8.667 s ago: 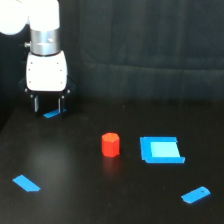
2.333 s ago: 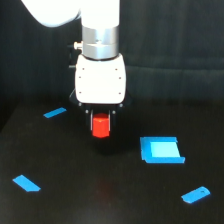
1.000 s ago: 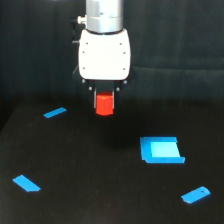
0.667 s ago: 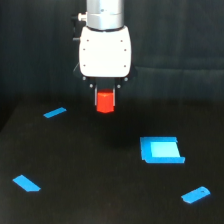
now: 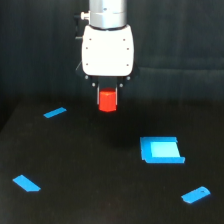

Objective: Pick up the red object from the table

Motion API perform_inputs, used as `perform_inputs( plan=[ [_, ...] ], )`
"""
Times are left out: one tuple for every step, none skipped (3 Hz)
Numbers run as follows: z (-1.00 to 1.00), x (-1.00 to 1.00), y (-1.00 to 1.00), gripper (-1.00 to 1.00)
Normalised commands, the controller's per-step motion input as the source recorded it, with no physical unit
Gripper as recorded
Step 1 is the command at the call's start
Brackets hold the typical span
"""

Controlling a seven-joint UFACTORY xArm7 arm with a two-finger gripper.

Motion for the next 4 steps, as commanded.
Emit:
perform_inputs(
  plan=[
    [0.2, 0.05, 0.03, -1.0],
    [0.1, 0.02, 0.08, -0.95],
    [0.1, -0.03, 0.13, -1.0],
    [0.09, -0.02, 0.03, -1.0]
  ],
)
